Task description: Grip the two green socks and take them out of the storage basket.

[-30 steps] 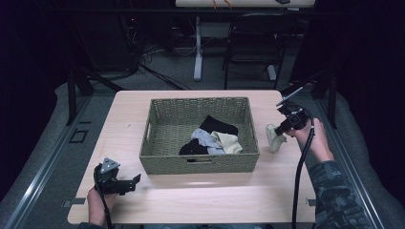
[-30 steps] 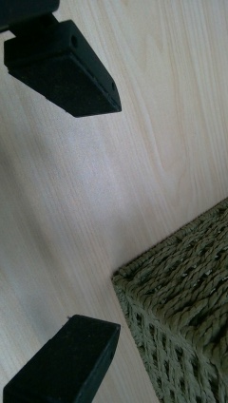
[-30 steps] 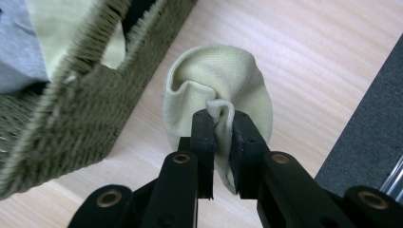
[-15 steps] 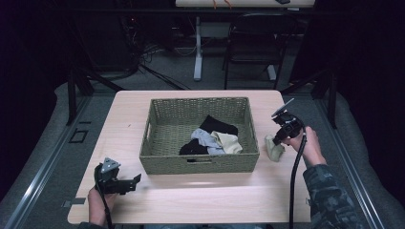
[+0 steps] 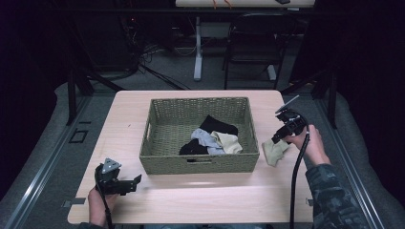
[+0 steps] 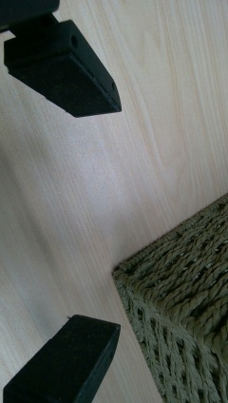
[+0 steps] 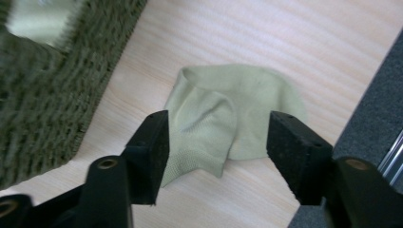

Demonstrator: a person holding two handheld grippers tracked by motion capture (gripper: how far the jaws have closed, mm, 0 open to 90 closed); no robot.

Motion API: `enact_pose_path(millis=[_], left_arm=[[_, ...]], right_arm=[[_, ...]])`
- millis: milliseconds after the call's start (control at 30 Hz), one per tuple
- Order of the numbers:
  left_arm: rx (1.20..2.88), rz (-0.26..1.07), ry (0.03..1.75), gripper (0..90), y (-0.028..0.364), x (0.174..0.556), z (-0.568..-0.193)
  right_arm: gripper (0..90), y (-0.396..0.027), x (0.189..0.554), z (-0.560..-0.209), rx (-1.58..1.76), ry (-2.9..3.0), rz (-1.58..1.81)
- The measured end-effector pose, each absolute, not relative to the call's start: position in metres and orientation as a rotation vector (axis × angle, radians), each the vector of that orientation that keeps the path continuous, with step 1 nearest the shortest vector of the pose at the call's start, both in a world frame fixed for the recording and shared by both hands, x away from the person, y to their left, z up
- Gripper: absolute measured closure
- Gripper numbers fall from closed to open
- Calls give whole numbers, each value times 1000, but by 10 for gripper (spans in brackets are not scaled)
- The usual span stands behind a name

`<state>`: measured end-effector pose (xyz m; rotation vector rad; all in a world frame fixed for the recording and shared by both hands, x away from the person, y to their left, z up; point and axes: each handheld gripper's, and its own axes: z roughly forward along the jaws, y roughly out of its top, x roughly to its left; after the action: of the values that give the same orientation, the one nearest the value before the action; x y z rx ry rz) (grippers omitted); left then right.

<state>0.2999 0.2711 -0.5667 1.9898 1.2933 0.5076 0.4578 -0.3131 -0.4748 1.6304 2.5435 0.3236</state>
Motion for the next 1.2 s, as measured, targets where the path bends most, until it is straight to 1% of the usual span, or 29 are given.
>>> enact_pose_path(millis=[67,167,200,267,400,467,567,833,1000,1033,1133,1200], left_arm=[[1986,506,1294,2,271,300,-567],[1985,505,1295,2,271,301,-567],[1985,504,1292,2,271,301,-567],[1986,505,1289,2,270,301,-567],[1987,507,1287,2,270,301,-567],[1977,523,1294,2,270,300,-566],[1952,555,1295,5,271,299,-564],[1969,528,1289,5,270,301,-566],[1968,525,1287,4,270,300,-566],[1967,523,1288,4,270,301,-566],[1969,522,1288,4,270,301,-566],[1969,521,1288,4,271,301,-566]], right_arm=[[341,-315,457,-467,1626,2541,348],[315,-314,456,-459,1618,2524,366],[274,-313,455,-448,1609,2525,390],[225,-311,454,-437,1578,2526,410],[164,-305,452,-419,1540,2527,438],[146,-300,451,-409,1527,2513,458],[83,-292,453,-400,1498,2506,439],[75,-268,456,-372,1422,2508,477],[49,-251,458,-361,1390,2520,510],[34,-241,460,-357,1356,2528,534],[11,-228,462,-353,1334,2547,539],[7,-218,464,-353,1303,2562,543]])
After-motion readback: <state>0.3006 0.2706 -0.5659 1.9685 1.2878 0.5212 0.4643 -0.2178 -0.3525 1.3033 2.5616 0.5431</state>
